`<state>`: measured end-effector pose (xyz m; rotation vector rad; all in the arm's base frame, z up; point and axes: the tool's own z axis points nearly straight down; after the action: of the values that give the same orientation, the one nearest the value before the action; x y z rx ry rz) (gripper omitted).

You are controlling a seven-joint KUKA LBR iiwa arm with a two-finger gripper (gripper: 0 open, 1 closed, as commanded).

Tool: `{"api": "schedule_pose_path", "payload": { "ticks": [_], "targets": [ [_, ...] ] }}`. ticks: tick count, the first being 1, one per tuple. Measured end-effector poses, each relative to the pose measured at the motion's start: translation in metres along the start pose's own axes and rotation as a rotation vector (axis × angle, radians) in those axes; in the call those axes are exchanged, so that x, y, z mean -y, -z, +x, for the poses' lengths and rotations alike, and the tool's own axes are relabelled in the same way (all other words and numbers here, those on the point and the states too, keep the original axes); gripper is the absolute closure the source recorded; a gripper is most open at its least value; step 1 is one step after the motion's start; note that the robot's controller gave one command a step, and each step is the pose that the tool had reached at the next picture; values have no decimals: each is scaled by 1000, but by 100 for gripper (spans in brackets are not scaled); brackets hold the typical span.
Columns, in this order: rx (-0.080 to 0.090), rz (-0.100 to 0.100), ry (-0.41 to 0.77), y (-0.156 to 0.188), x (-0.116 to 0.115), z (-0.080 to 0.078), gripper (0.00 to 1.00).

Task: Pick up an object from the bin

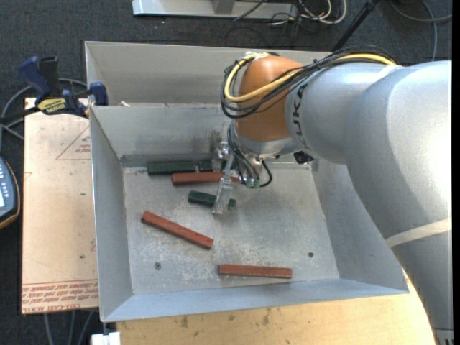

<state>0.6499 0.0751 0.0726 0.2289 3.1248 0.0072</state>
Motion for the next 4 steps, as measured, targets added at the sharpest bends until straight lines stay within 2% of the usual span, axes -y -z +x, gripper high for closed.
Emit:
{"api": "schedule_pose_path", "payload": {
  "ticks": [1,2,3,4],
  "targets": [
    [-5,4,36,3,12,29,0],
    [-2,2,36,5,11,27,100],
    [1,3,330,163,49,44,100],
    [-15,-1,613,97,-11,103,100]
  ]
}}
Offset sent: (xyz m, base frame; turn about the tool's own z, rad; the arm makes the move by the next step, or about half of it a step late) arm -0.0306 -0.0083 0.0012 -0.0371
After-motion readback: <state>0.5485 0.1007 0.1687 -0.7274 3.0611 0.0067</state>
